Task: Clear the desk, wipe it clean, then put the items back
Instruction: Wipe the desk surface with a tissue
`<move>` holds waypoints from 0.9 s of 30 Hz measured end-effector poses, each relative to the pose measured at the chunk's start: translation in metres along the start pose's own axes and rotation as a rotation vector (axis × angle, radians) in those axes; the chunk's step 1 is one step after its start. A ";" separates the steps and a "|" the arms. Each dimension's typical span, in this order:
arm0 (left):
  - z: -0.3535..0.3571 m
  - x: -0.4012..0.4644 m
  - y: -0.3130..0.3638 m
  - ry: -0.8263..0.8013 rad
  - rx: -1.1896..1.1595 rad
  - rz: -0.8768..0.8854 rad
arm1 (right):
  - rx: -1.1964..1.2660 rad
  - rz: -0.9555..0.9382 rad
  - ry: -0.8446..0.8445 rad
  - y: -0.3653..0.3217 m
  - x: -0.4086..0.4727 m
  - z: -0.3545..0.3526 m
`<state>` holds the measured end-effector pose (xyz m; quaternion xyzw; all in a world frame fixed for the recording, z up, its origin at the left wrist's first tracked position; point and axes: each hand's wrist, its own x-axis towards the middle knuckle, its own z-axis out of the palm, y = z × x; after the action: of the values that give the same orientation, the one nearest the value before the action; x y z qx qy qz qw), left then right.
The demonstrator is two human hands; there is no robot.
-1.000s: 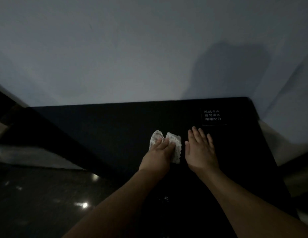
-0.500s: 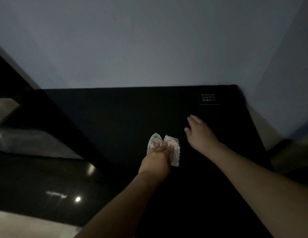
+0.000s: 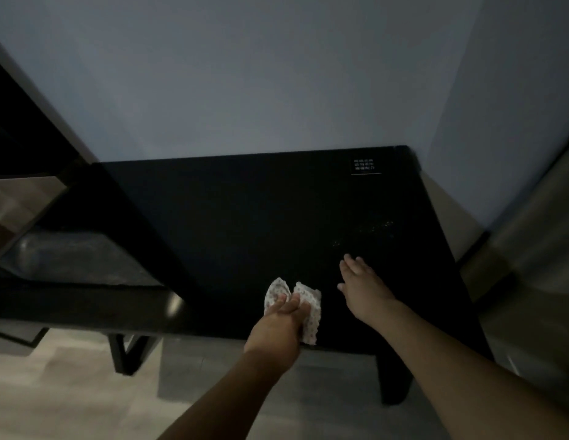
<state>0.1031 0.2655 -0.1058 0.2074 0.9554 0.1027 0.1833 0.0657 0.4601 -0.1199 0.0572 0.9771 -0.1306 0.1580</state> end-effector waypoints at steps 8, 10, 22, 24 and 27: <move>-0.030 -0.051 -0.006 -0.355 -0.112 -0.077 | -0.004 0.057 -0.011 -0.007 -0.006 -0.008; -0.054 -0.035 -0.014 -0.260 -0.173 -0.159 | -0.017 0.045 -0.069 -0.007 -0.001 -0.017; -0.154 0.169 -0.006 0.129 -0.349 -0.190 | 0.260 0.038 0.174 0.052 0.132 -0.108; -0.153 0.201 -0.001 0.172 -0.319 -0.154 | 0.242 -0.006 0.213 0.073 0.162 -0.108; -0.156 0.253 0.003 0.182 -0.281 -0.109 | 0.174 -0.027 0.208 0.096 0.204 -0.100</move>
<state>-0.1709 0.3594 -0.0403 0.1177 0.9541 0.2434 0.1287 -0.1415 0.5943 -0.1169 0.0709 0.9738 -0.2104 0.0483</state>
